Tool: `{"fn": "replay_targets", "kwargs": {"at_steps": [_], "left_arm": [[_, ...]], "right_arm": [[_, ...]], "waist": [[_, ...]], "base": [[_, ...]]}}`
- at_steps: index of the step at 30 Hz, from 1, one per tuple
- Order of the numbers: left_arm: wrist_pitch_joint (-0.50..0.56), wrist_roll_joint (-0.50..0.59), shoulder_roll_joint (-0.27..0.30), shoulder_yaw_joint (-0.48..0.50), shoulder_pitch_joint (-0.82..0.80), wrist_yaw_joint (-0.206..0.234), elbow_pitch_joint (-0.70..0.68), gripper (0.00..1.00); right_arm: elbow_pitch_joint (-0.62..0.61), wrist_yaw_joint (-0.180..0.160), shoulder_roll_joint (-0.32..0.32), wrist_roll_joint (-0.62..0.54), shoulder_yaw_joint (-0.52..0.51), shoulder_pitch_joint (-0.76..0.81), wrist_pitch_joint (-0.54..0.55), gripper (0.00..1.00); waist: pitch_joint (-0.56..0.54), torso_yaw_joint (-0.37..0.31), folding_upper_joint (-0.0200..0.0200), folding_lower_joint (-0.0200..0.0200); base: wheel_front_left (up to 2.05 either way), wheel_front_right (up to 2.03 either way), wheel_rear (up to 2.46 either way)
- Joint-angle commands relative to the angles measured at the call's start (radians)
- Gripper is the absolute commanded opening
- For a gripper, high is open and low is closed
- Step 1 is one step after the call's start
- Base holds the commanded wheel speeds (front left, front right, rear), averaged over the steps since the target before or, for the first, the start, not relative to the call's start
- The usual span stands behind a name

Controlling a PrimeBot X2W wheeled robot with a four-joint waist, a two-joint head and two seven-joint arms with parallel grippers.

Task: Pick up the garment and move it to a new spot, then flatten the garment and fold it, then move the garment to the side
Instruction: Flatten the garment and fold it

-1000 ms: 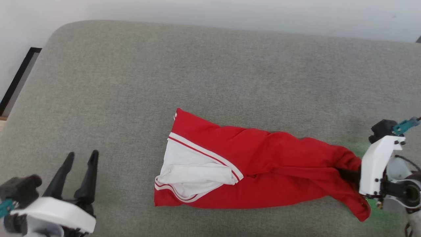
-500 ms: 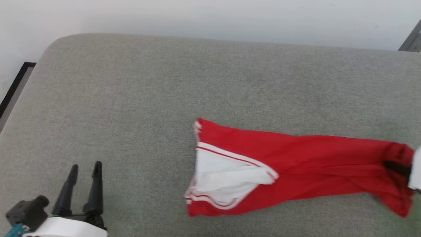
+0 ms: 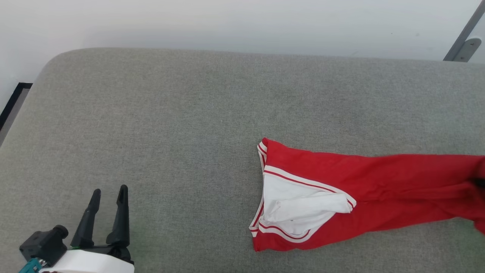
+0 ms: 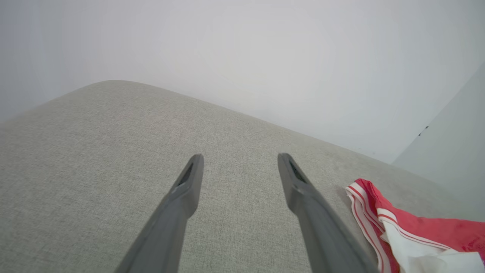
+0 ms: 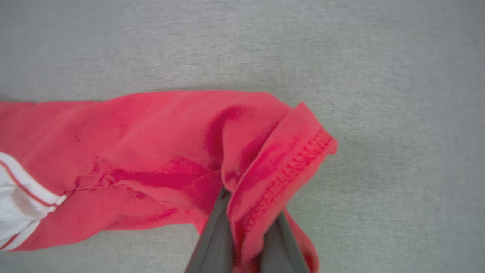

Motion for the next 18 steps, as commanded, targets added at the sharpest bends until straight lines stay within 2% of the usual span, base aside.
{"fn": "replay_targets", "kwargs": {"at_steps": [1,4,10,14,17,18], "left_arm": [[-0.004,0.004,0.007,0.003,0.002,-0.003,-0.006,1.0],[-0.004,-0.003,0.011,0.009,0.022,-0.003,-0.018,1.0],[-0.004,-0.008,0.024,-0.003,0.032,-0.003,-0.021,1.0],[-0.004,-0.016,0.03,-0.025,0.017,-0.003,-0.015,1.0],[-0.004,-0.02,0.031,-0.038,0.006,-0.003,-0.012,1.0],[-0.004,-0.028,0.031,-0.047,-0.004,-0.003,-0.008,1.0]], "right_arm": [[-0.041,0.0,0.016,0.018,0.001,0.026,0.014,0.0],[-0.162,0.0,0.029,0.032,0.002,0.072,0.042,0.0],[-0.395,0.0,0.119,0.022,0.052,0.127,0.104,0.0],[-0.46,0.0,0.191,0.006,0.137,0.113,0.13,0.0],[-0.462,0.0,0.221,-0.002,0.18,0.092,0.13,0.0],[-0.44,0.0,0.246,-0.015,0.227,0.071,0.122,0.0]], "waist": [[-0.004,0.001,0.0,0.0],[-0.008,0.003,0.0,0.0],[-0.014,0.026,0.0,0.0],[-0.017,0.056,0.0,0.0],[-0.017,0.073,0.0,0.0],[-0.015,0.09,0.0,0.0]], "base": [[0.0,0.0,0.0],[0.0,0.0,0.0],[0.0,0.0,0.0],[0.0,0.0,0.0],[0.0,0.0,0.0],[0.0,0.0,0.0]]}}
